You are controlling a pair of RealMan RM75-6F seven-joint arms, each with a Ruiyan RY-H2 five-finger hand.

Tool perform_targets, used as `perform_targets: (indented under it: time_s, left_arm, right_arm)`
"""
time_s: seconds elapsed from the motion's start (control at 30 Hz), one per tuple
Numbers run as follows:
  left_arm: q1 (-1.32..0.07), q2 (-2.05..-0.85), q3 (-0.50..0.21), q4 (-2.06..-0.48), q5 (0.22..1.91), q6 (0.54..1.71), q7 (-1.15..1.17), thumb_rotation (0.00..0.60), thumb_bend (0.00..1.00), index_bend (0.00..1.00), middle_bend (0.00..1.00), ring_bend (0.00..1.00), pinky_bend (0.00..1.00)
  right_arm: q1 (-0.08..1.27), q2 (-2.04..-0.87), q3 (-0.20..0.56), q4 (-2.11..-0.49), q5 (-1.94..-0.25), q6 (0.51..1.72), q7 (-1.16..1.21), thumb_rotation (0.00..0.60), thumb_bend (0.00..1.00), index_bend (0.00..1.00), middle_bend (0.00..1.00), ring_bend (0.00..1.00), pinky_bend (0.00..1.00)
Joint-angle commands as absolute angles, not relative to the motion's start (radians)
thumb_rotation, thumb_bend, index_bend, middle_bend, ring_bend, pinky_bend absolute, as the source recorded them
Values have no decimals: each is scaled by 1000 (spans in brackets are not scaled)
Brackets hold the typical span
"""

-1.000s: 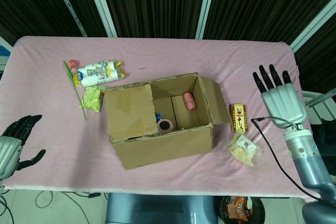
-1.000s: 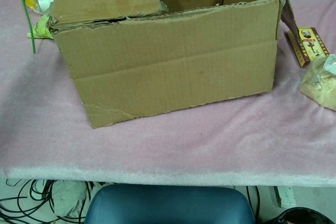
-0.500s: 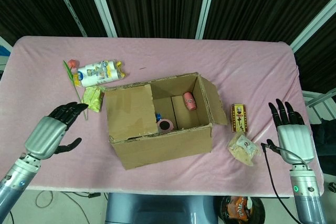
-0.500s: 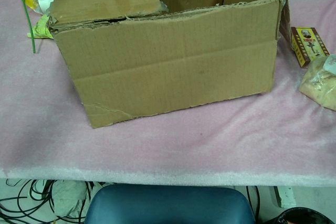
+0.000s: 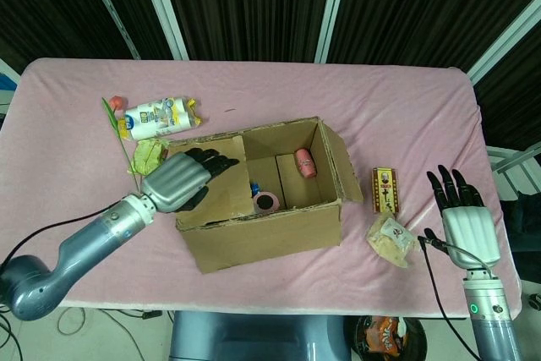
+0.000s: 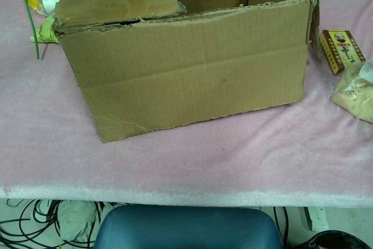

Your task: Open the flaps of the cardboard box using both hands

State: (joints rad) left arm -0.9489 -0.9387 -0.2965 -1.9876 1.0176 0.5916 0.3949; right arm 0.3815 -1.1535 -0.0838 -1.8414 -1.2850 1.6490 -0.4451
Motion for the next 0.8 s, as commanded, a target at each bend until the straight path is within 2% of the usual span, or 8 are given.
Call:
perform_targets:
  time_s: [0.03,0.07,0.17,0.33,0.5,0.63,0.7,0.8]
  left_arm:
    - [-1184,-989,-272,-1890,793,450,505,600,850,56,151,108,215]
    - [-1220,-1001,-257,-1874,762,442,516,600,907,56,155,108,215]
    - [-1319,-1046,-202,-1825,682,442,556,600,995,57,170,110,215]
    - [-1451,-1143,-101,-1754,548,485,609,600,1000,70,188,123,216]
    - [-1533,-1227,-32,-1697,454,521,639,600,1000,105,232,164,247]
    - [-1590,-1264,21,-1675,395,540,665,600,1000,205,351,271,343]
    - [-1606,-1268,37,-1677,381,556,672,600,1000,278,443,350,386]
    - [-1620,-1264,48,-1685,368,585,673,600,1000,343,528,421,421]
  right_arm:
    - [373,-1150,-71,-1837,-1291,1641,-433,600,245,0,0,0,211]
    - [370,-1149,-66,-1837,-1292,1640,-430,600,245,0,0,0,211]
    - [364,-1145,-54,-1839,-1297,1635,-424,600,244,0,0,0,211]
    - [351,-1140,-38,-1839,-1304,1624,-417,600,244,0,0,0,211]
    - [342,-1138,-24,-1838,-1308,1611,-415,600,244,0,0,0,211]
    - [334,-1135,-9,-1836,-1310,1603,-411,600,244,0,0,0,211]
    - [330,-1134,-3,-1835,-1310,1600,-407,600,244,0,0,0,211]
    - [325,-1132,6,-1835,-1311,1595,-401,600,244,0,0,0,212]
